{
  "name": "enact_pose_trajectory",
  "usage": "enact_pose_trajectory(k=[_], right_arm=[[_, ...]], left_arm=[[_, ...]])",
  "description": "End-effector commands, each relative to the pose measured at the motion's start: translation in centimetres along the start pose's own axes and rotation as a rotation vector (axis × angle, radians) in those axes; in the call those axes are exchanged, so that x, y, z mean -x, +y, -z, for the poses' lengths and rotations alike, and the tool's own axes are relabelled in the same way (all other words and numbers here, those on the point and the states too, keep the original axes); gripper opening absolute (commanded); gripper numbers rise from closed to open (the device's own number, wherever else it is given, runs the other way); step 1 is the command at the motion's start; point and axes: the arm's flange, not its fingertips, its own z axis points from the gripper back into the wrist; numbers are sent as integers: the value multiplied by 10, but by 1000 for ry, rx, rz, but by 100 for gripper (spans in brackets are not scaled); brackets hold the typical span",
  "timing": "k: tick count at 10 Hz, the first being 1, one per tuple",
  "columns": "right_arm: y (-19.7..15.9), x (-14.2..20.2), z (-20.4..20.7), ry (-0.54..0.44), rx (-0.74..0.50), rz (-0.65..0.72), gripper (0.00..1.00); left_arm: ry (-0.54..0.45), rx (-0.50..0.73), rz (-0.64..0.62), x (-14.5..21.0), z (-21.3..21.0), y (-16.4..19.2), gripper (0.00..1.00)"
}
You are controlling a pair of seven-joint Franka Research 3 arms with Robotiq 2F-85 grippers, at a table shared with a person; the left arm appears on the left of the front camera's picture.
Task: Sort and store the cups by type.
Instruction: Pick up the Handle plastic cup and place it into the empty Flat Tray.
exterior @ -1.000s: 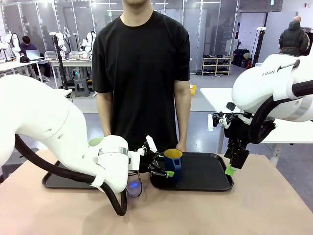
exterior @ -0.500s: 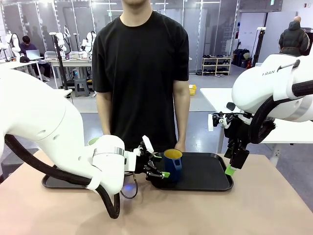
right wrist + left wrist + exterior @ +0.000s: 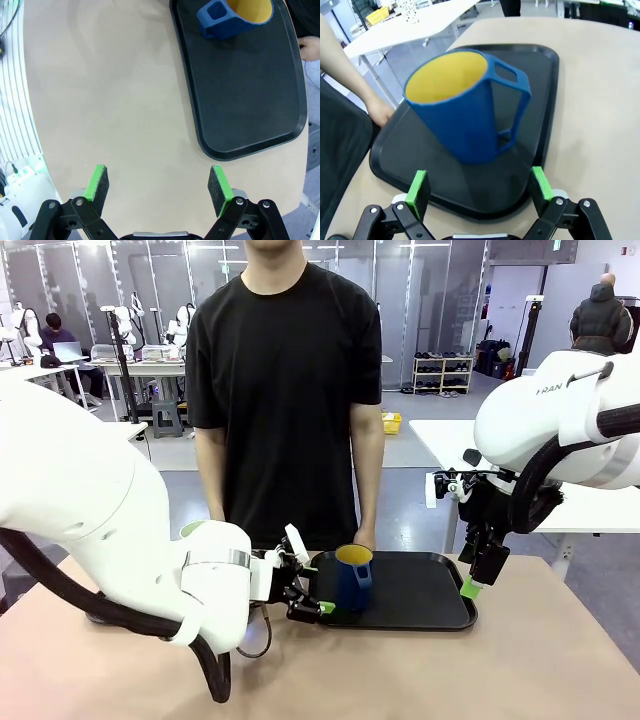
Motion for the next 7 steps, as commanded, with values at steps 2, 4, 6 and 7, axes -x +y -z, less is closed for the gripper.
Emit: enact_pose_trajectory(k=[2, 4, 6, 7], right_arm=[[3, 1, 2, -4, 13, 14, 100], [3, 1, 2, -4, 13, 14, 100], [3, 1, 2, -4, 13, 14, 100], [3, 1, 2, -4, 13, 14, 100]], left_arm=[[88, -41, 48, 4, -43, -47, 100], [100, 5, 33, -1, -71, -57, 100], [96, 6, 2, -2, -41, -40, 100], [96, 6, 2, -2, -41, -40, 100]])
